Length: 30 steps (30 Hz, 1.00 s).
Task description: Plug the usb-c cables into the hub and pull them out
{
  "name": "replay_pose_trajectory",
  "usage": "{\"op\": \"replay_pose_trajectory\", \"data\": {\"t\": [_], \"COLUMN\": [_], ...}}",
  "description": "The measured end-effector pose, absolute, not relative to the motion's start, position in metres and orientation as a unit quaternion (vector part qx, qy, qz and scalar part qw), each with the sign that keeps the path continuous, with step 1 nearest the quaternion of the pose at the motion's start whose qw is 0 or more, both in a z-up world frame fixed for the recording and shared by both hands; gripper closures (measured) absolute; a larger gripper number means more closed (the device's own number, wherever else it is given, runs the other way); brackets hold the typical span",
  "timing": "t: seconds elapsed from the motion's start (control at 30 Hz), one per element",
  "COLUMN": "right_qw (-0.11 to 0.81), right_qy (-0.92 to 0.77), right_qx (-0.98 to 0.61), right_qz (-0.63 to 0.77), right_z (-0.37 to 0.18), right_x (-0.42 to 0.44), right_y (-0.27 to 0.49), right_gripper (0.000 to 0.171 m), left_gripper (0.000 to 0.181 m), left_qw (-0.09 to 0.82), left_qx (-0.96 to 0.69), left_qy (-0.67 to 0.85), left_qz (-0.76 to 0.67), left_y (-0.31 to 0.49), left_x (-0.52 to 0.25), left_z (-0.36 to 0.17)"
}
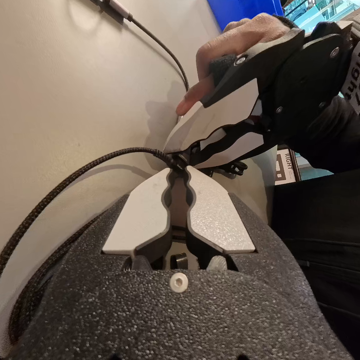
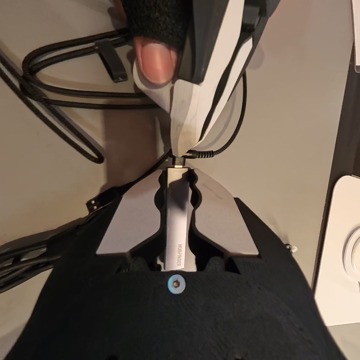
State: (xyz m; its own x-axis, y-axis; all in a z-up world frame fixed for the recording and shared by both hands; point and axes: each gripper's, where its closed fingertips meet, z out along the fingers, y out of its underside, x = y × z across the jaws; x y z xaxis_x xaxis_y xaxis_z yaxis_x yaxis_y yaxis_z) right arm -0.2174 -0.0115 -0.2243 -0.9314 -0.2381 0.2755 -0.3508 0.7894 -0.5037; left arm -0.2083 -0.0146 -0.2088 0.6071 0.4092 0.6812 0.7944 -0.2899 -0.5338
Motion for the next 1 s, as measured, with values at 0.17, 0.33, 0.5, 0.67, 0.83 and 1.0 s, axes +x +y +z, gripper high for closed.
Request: {"op": "replay_pose_trajectory", "data": {"t": [0.17, 0.33, 0.5, 0.67, 0.83, 1.0], "right_qw": [0.096, 0.097, 0.104, 0.104, 0.095, 0.086], "right_qy": [-0.943, -0.947, -0.946, -0.944, -0.951, -0.964], "right_qx": [0.156, 0.121, 0.105, 0.072, 0.06, 0.052], "right_qz": [0.278, 0.281, 0.289, 0.304, 0.288, 0.247], "right_z": [-0.226, -0.228, -0.226, -0.213, -0.207, -0.217], "right_x": [-0.218, -0.22, -0.221, -0.221, -0.213, -0.204], "right_y": [-0.012, -0.013, -0.011, -0.006, 0.002, 0.003], "right_gripper": [0.149, 0.149, 0.149, 0.148, 0.148, 0.148], "left_gripper": [0.171, 0.168, 0.168, 0.164, 0.161, 0.159], "left_qw": [0.449, 0.437, 0.45, 0.502, 0.52, 0.533], "left_qx": [-0.775, -0.783, -0.776, -0.749, -0.756, -0.745], "left_qy": [-0.391, -0.399, -0.396, -0.369, -0.355, -0.376], "left_qz": [-0.212, -0.189, -0.196, -0.228, -0.179, -0.139], "left_y": [-0.015, -0.014, -0.013, -0.018, -0.048, -0.083], "left_x": [-0.209, -0.213, -0.214, -0.213, -0.217, -0.224], "left_z": [-0.211, -0.215, -0.211, -0.188, -0.175, -0.171]}}
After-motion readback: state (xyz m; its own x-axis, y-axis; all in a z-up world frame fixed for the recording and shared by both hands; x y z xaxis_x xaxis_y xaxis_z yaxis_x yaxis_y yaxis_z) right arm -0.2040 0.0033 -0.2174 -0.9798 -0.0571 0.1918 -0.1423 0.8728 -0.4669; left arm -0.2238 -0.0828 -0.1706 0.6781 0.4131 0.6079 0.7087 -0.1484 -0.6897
